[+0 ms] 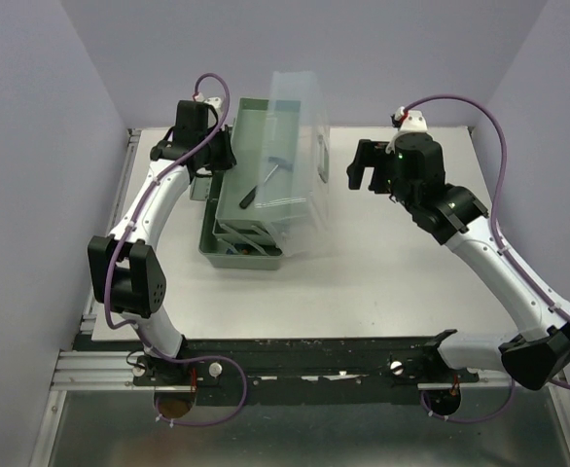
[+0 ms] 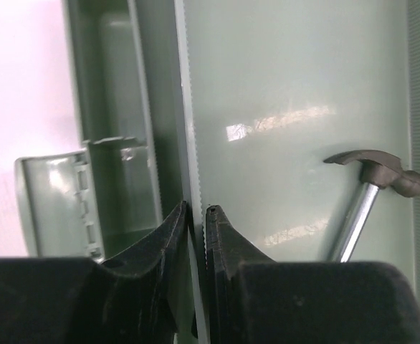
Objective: Pack the tool kit
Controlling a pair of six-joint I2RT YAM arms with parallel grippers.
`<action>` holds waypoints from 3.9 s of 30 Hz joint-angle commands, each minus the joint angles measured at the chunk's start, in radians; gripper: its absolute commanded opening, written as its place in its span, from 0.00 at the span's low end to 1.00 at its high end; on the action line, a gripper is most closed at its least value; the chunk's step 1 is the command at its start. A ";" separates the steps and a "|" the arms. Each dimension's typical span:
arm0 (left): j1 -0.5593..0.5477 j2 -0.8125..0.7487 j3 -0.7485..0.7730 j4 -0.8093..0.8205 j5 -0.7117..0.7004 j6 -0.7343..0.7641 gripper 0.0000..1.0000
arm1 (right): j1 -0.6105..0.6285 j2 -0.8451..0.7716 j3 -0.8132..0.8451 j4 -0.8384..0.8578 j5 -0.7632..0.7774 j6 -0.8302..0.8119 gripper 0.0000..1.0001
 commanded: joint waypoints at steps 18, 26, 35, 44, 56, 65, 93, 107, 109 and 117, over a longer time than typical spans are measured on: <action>0.129 -0.023 -0.002 -0.102 -0.030 0.074 0.35 | -0.004 0.197 -0.123 0.300 -0.389 0.185 0.95; 0.264 -0.075 0.013 -0.131 -0.122 0.088 0.49 | -0.004 0.175 -0.135 0.289 -0.350 0.171 0.94; 0.318 -0.158 -0.045 -0.046 -0.023 0.074 0.54 | -0.004 0.186 -0.115 0.271 -0.339 0.158 0.94; 0.405 -0.170 -0.075 -0.001 0.047 -0.033 0.58 | -0.004 0.188 -0.112 0.258 -0.337 0.148 0.94; 0.407 -0.390 -0.364 0.251 0.198 -0.136 0.99 | 0.037 0.244 -0.043 0.229 -0.382 0.089 0.94; 0.303 -0.292 -0.395 0.168 0.228 -0.177 0.99 | 0.105 0.289 -0.012 0.243 -0.417 0.073 0.93; -0.354 -0.268 -0.404 0.272 0.052 -0.274 0.88 | 0.033 -0.111 -0.190 -0.095 0.097 -0.076 1.00; -0.086 -0.261 -0.494 0.275 0.229 -0.258 0.95 | -0.081 -0.095 -0.190 -0.090 -0.144 0.007 1.00; -0.078 -0.235 -0.501 0.310 0.269 -0.261 0.93 | -0.085 -0.075 -0.182 -0.084 -0.161 0.012 1.00; -0.061 -0.146 -0.547 0.479 0.372 -0.349 0.89 | -0.131 0.059 -0.118 -0.026 -0.274 0.069 0.88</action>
